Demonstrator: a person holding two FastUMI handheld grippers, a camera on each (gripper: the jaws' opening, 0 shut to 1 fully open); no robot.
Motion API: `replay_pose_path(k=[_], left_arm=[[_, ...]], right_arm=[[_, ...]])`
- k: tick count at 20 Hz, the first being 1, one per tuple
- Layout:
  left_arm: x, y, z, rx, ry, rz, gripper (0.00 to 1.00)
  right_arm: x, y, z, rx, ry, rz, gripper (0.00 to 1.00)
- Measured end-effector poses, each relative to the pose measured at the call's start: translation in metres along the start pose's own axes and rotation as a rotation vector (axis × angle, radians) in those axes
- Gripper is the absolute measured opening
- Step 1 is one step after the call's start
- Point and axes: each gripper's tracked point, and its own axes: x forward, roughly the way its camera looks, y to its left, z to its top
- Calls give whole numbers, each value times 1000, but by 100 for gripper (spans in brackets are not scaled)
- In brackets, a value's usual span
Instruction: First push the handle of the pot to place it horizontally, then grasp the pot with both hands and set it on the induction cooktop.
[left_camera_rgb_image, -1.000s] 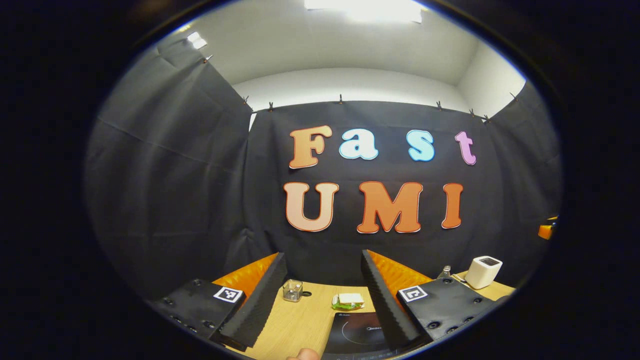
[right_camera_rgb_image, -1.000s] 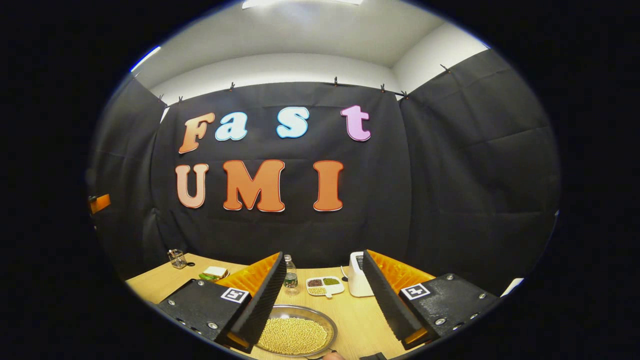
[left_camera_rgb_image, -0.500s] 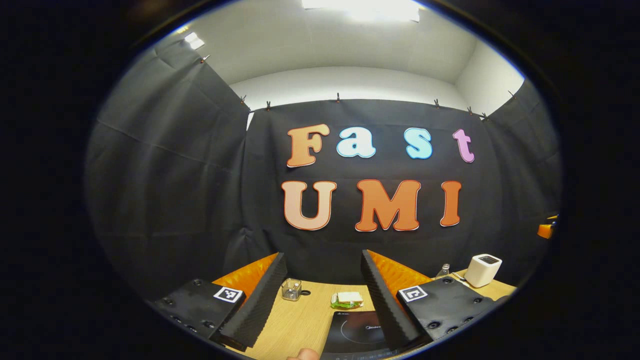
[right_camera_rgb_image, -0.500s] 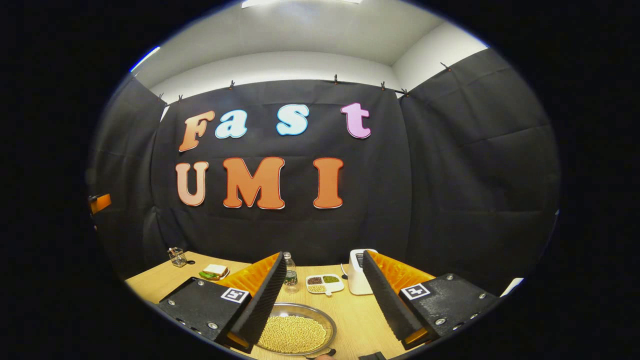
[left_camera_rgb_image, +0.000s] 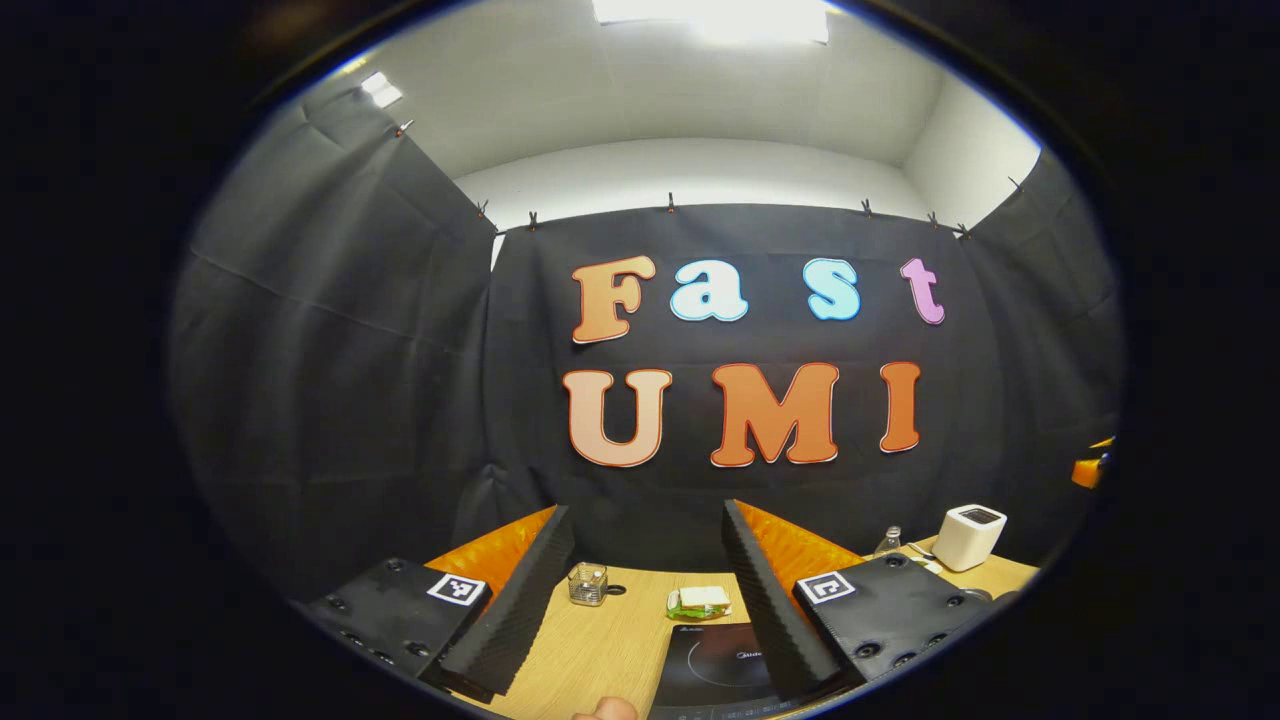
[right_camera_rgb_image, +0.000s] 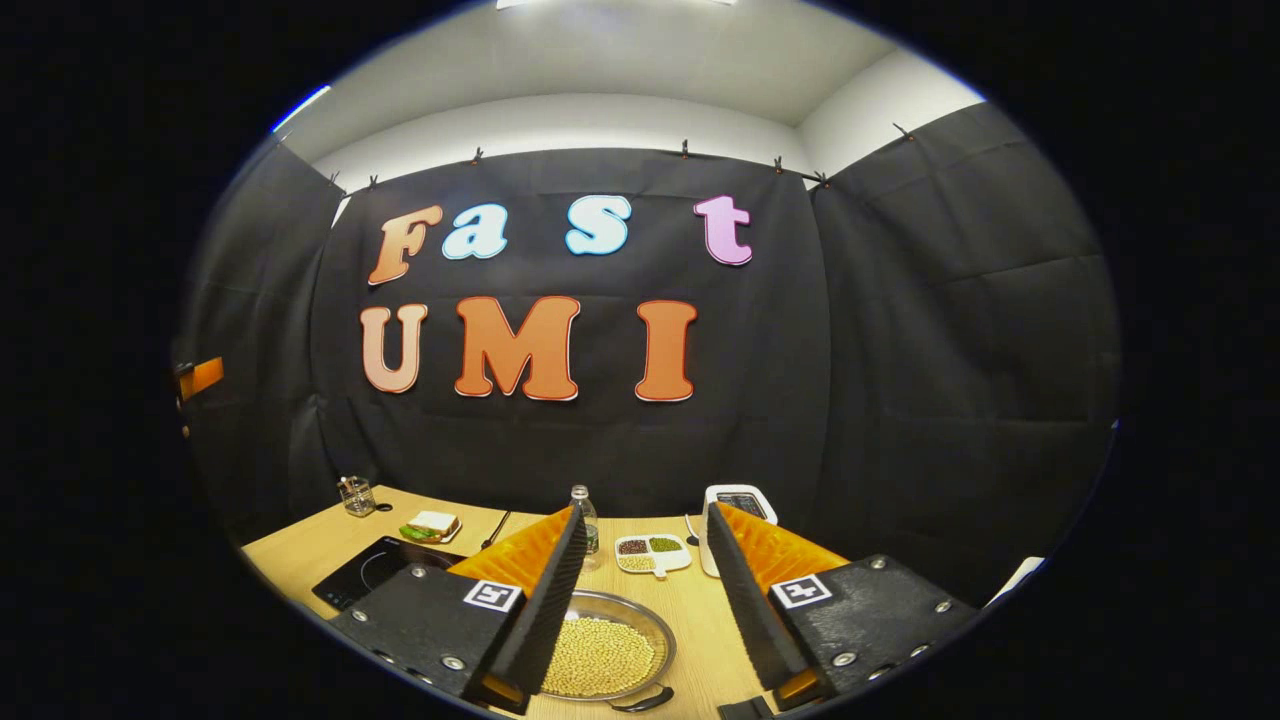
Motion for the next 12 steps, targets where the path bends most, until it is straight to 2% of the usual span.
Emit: replay_pose_path(k=[1,3,12], left_arm=[[0,0,-1,0,3,1,99],[0,-2,-4,-8,8,-4,99],[3,-11,-7,-11,2,-16,98]], right_arm=[[-2,2,-3,-4,5,6,73],[-4,9,-14,-8,25,22,65],[-13,24,-72,-8,144,62,19]])
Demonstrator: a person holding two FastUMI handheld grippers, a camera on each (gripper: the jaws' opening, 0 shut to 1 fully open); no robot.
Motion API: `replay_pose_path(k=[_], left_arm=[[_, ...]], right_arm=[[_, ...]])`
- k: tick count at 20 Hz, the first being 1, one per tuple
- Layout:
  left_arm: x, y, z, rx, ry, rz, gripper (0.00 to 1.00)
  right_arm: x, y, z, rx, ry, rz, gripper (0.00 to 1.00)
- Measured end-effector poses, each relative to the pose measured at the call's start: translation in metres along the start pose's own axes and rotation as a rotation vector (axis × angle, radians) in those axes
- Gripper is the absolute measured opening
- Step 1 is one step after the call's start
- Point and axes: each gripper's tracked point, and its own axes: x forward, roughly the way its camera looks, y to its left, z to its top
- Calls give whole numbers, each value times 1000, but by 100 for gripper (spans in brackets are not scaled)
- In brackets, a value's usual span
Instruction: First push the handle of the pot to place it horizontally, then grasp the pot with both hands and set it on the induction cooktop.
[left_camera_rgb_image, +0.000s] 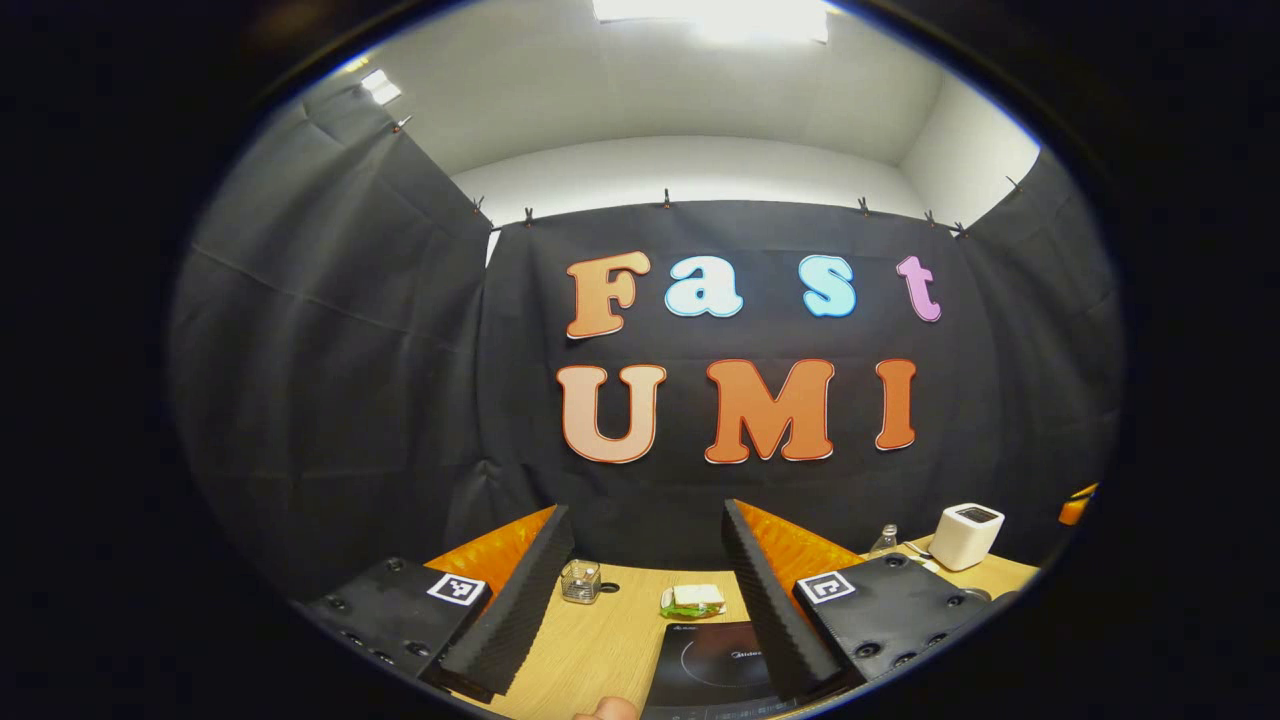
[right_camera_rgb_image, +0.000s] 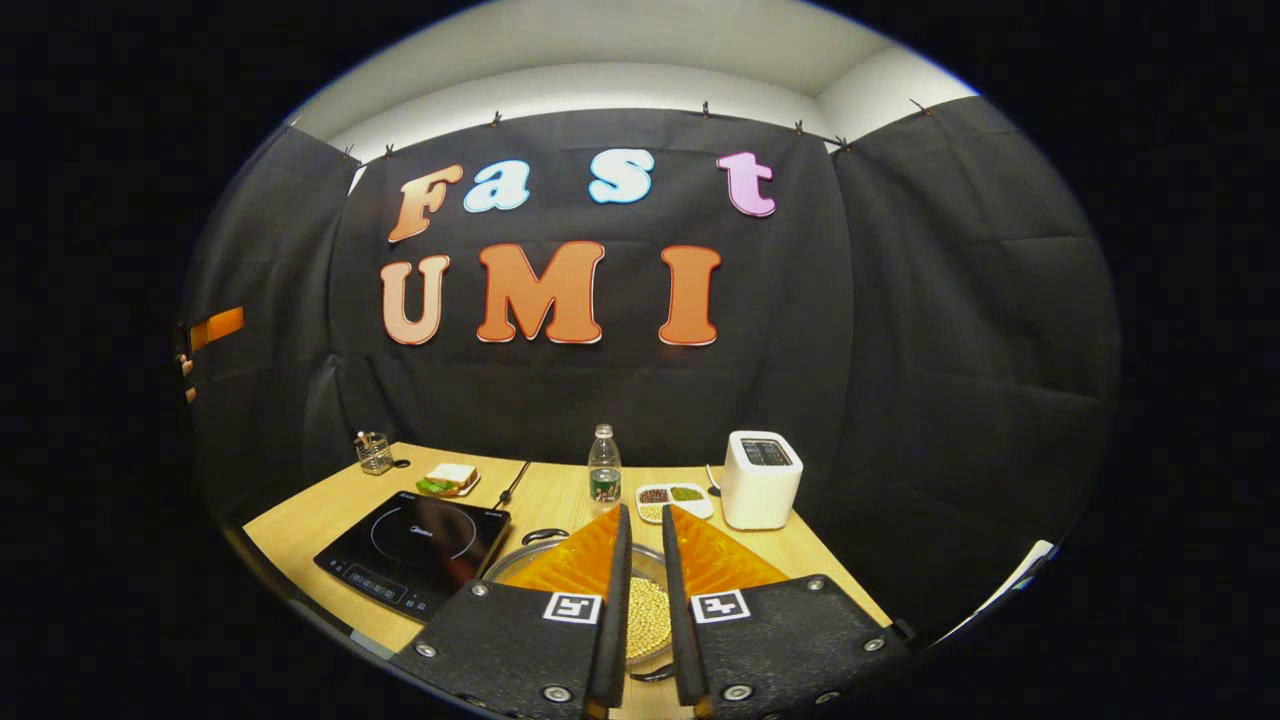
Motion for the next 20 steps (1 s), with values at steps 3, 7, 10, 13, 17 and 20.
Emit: replay_pose_path(k=[3,7,10,13,17,20], left_arm=[[2,-5,-1,-8,-3,-9,99],[4,-14,-11,-8,9,-24,99],[6,-20,-19,-13,27,-39,99],[7,-21,-23,-15,33,-39,98],[10,-21,-31,-25,49,-37,98],[12,-20,-35,-22,60,-32,98]], right_arm=[[2,5,-17,-9,36,10,12],[2,7,-49,-4,109,19,3],[1,10,-75,12,173,39,0],[2,8,-97,4,224,38,0],[1,12,-131,2,305,53,0],[0,16,-156,3,370,70,0]])
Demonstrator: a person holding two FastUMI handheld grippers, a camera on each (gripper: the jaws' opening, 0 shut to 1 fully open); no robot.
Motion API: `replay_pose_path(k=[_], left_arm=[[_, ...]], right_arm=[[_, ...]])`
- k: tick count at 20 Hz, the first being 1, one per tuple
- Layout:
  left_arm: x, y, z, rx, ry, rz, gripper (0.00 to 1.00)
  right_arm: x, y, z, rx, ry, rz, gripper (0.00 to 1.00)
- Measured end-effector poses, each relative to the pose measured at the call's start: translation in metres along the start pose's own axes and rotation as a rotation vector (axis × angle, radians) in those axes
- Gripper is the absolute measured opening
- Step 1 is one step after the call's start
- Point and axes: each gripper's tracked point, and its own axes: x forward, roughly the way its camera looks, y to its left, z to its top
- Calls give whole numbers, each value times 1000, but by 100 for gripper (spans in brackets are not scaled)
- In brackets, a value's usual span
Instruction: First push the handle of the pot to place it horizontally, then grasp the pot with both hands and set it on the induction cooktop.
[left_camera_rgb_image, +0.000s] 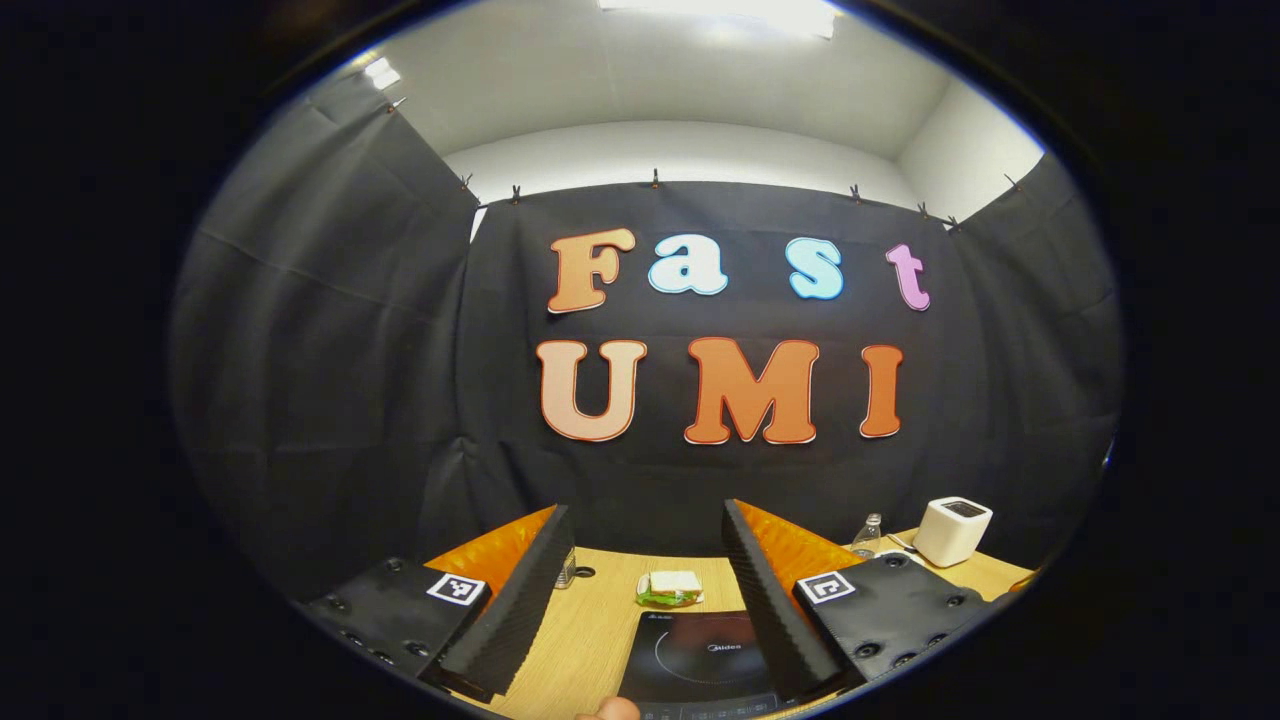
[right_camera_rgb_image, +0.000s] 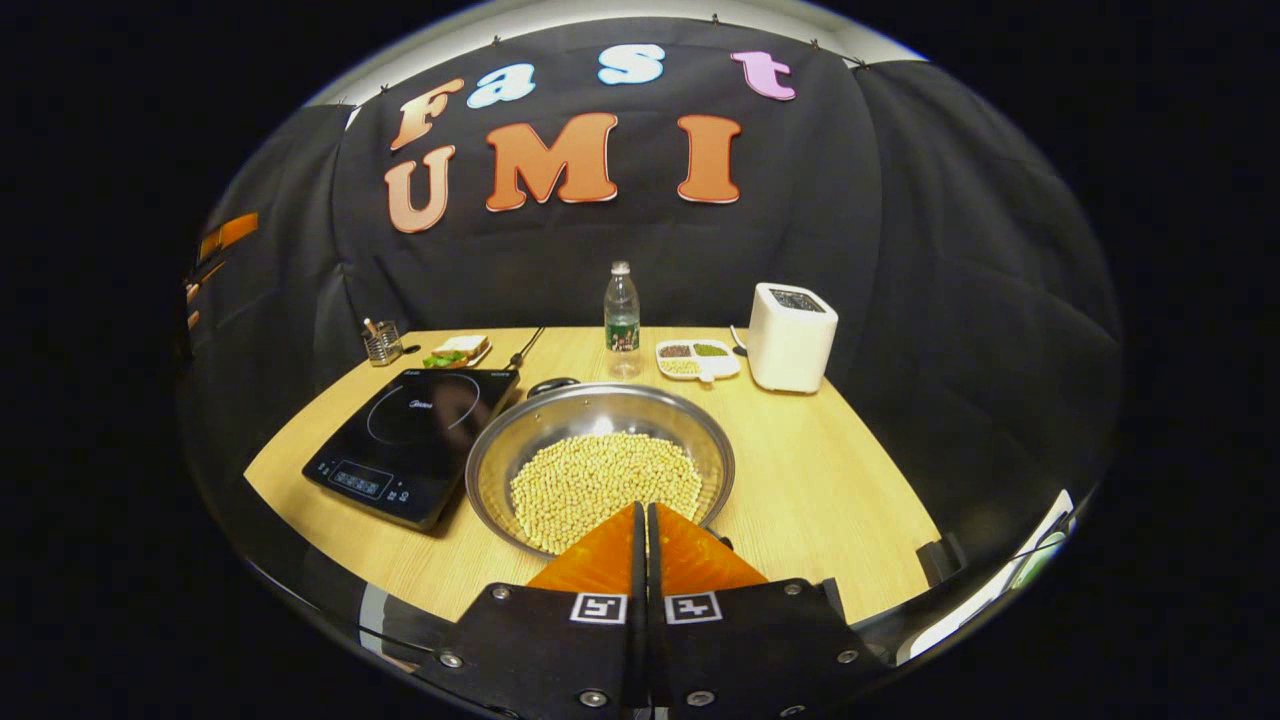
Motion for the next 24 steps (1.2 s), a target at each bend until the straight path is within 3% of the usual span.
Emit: replay_pose_path(k=[13,19,24], left_arm=[[0,-1,2,16,-4,-1,98],[3,0,-4,14,15,4,98],[7,1,-6,10,17,5,97]], right_arm=[[39,13,-66,-8,196,51,0],[44,2,-67,-48,196,19,0],[50,-9,-64,23,200,1,0]])
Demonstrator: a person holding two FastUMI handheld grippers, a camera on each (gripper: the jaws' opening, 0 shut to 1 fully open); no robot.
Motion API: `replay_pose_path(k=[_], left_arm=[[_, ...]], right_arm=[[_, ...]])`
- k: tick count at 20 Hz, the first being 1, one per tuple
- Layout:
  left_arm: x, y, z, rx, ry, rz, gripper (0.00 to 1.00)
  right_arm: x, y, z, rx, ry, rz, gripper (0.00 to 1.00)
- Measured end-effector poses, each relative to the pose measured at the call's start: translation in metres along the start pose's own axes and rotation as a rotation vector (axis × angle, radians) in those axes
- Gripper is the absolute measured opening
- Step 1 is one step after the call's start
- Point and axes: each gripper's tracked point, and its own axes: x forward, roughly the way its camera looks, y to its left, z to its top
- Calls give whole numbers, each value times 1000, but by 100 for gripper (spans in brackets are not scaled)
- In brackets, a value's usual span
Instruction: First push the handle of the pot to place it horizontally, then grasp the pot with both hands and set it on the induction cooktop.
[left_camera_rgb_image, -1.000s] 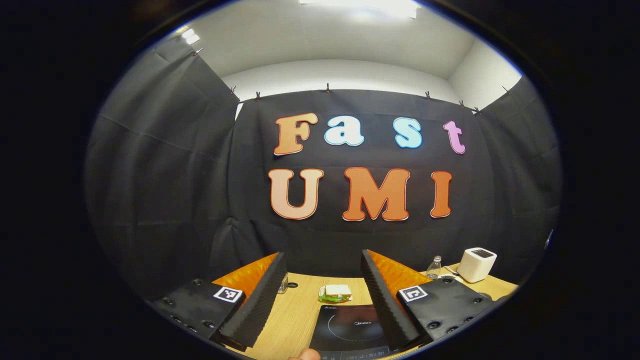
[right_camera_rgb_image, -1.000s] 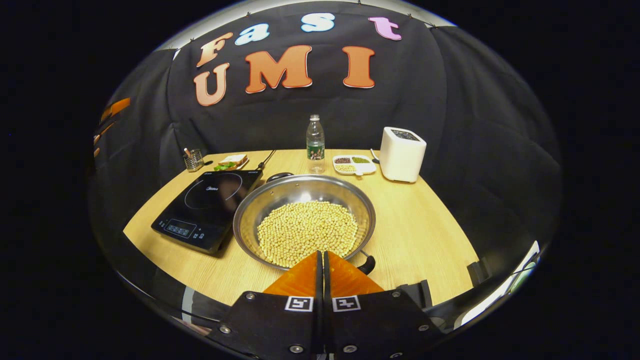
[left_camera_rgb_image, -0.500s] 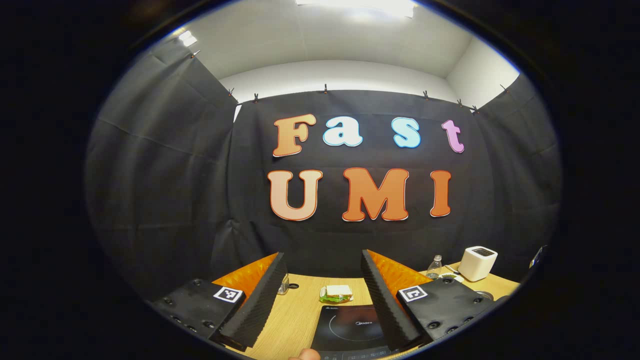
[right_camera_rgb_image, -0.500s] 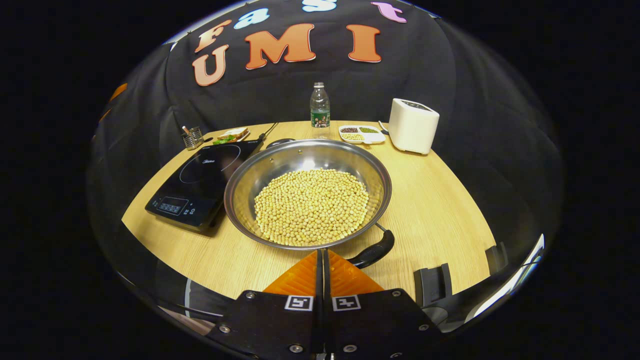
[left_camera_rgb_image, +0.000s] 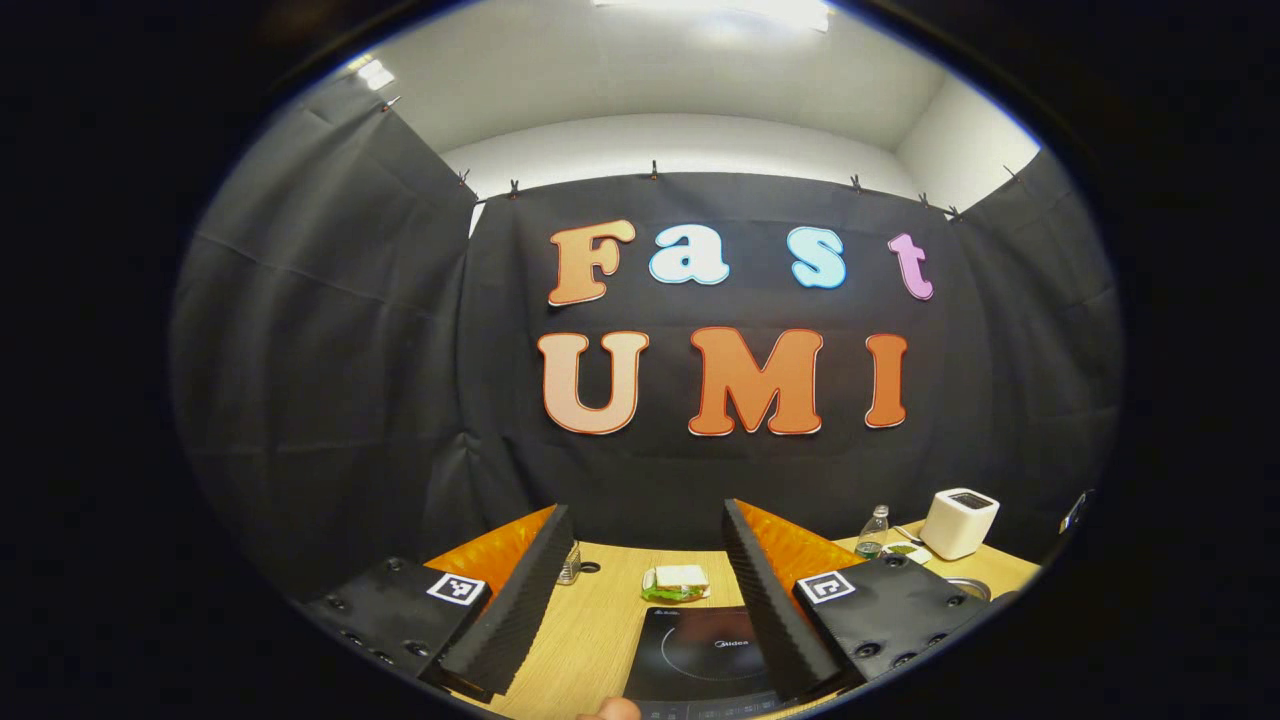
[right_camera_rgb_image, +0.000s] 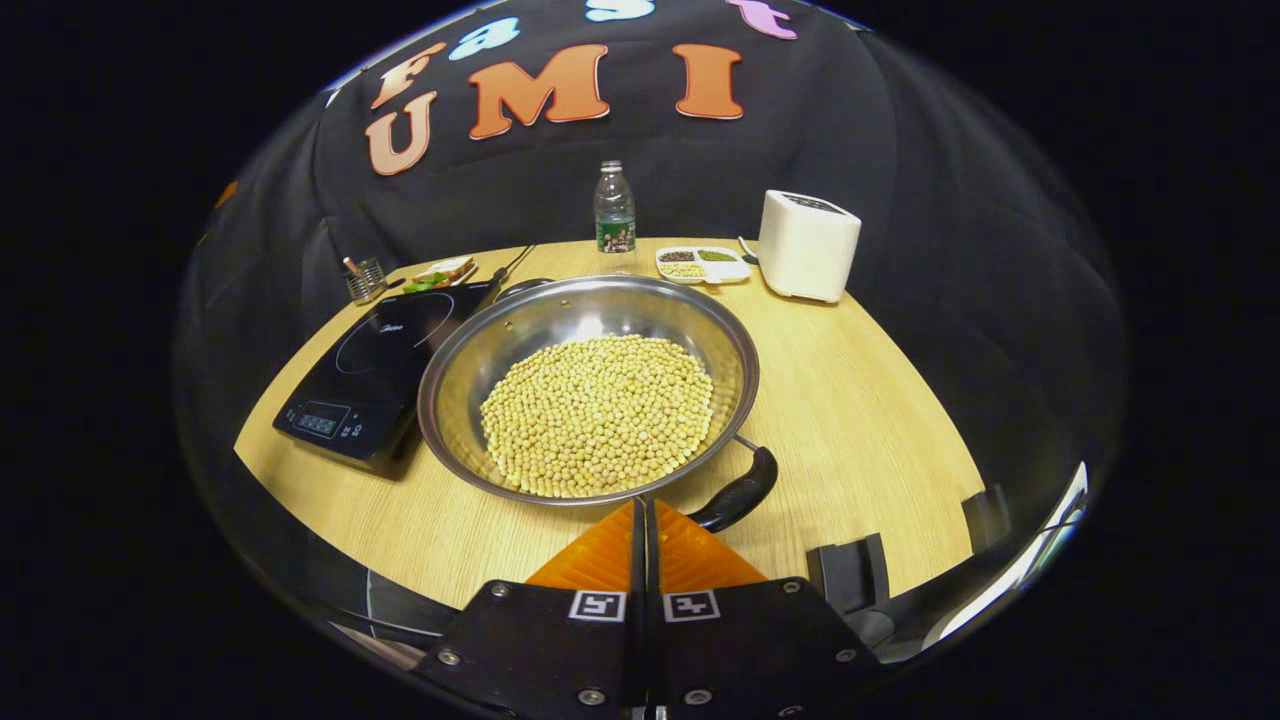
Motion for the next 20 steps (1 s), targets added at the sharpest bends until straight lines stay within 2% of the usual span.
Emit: replay_pose_path(k=[5,13,20], left_arm=[[3,-1,-3,8,10,-2,98],[10,-4,-8,7,17,-3,97],[17,-9,-14,6,30,-8,99]], right_arm=[[4,-18,4,16,-5,-38,0],[13,-32,16,84,-5,-41,0],[25,-52,29,84,-17,-79,0]])
